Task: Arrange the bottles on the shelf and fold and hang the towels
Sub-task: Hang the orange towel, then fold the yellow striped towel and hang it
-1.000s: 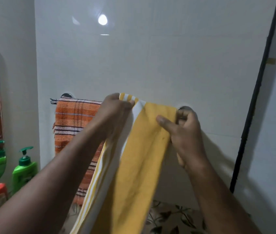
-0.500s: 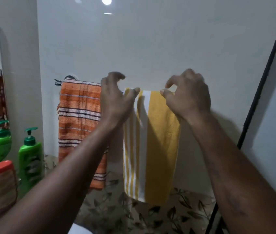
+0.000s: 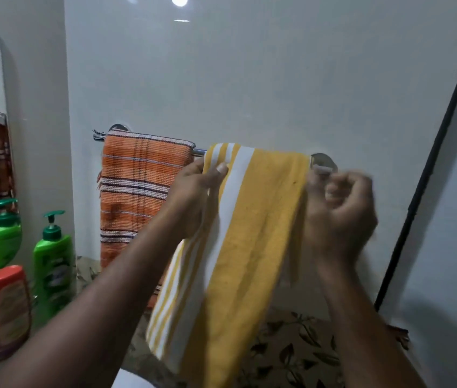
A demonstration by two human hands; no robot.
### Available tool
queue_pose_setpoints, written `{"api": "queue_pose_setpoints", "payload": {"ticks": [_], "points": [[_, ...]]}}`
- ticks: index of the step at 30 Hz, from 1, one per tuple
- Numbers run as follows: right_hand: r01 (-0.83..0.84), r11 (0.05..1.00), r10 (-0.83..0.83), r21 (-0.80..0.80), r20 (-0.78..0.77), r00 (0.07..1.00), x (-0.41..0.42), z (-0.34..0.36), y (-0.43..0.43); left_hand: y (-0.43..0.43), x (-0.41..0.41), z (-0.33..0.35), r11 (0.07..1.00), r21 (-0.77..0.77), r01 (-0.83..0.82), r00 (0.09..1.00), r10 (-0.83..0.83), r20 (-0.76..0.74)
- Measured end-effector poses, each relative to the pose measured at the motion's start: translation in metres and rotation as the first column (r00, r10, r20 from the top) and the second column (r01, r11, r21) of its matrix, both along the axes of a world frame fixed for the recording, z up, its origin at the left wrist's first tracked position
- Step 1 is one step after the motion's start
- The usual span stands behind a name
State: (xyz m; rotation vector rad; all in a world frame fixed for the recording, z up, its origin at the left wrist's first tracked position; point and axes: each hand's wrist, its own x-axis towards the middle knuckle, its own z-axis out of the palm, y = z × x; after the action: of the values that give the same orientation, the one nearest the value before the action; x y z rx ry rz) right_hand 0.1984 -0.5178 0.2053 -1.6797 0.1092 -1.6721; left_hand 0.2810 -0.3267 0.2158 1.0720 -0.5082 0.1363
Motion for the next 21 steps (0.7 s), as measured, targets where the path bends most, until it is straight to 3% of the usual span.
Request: {"api": "queue_pose_setpoints", "payload": {"ticks": [1,2,4,5,6,8,11,13,16,18,21], "points": [[-0.163,0.975,0.187,0.152,-0.164,0.968,-0.001,-0.013,0.001,0.000,-0.002,0.007,1.000,0.001,0.017,1.000,-0.017,-0.008],[-0.324,0.902,0.404,0.286,-0.292,0.867,0.000,-0.022,0.003,0.001,-0.002,0.013,1.000,0.016,0.023,1.000,-0.022,-0.015],[-0.546,0.711,0.694,0.443,-0.317,0.646,0.002,-0.028,0.008,-0.001,-0.001,0.022,0.996,0.090,-0.011,1.000,0.012,-0.010],[-0.598,0.658,0.744,0.457,-0.272,0.611,0.006,-0.023,0.011,-0.002,0.000,0.025,0.988,0.142,-0.054,0.999,0.054,0.005],[-0.625,0.650,0.750,0.433,-0.231,0.620,0.008,-0.015,0.013,-0.003,0.001,0.030,0.975,0.192,-0.109,0.994,0.107,0.020],[-0.588,0.735,0.669,0.338,-0.223,0.709,0.015,0.008,0.012,-0.007,0.002,0.042,0.913,0.299,-0.277,0.961,0.263,0.088],[-0.424,0.879,0.472,0.218,-0.273,0.838,0.021,0.050,0.006,-0.005,0.003,0.071,0.635,0.467,-0.615,0.787,0.525,0.324],[-0.338,0.928,0.371,0.155,-0.330,0.868,0.019,0.072,0.003,-0.001,0.005,0.087,0.479,0.494,-0.726,0.685,0.571,0.452],[-0.227,0.974,0.200,-0.010,-0.434,0.878,0.018,0.086,0.002,-0.001,0.013,0.096,0.288,0.599,-0.747,0.645,0.530,0.551],[-0.212,0.976,0.174,-0.040,-0.435,0.884,0.017,0.082,0.001,-0.002,0.019,0.088,0.269,0.617,-0.739,0.654,0.503,0.565],[-0.255,0.966,0.252,0.037,-0.352,0.902,0.015,0.070,-0.003,0.001,0.018,0.071,0.472,0.525,-0.708,0.704,0.524,0.479]]}}
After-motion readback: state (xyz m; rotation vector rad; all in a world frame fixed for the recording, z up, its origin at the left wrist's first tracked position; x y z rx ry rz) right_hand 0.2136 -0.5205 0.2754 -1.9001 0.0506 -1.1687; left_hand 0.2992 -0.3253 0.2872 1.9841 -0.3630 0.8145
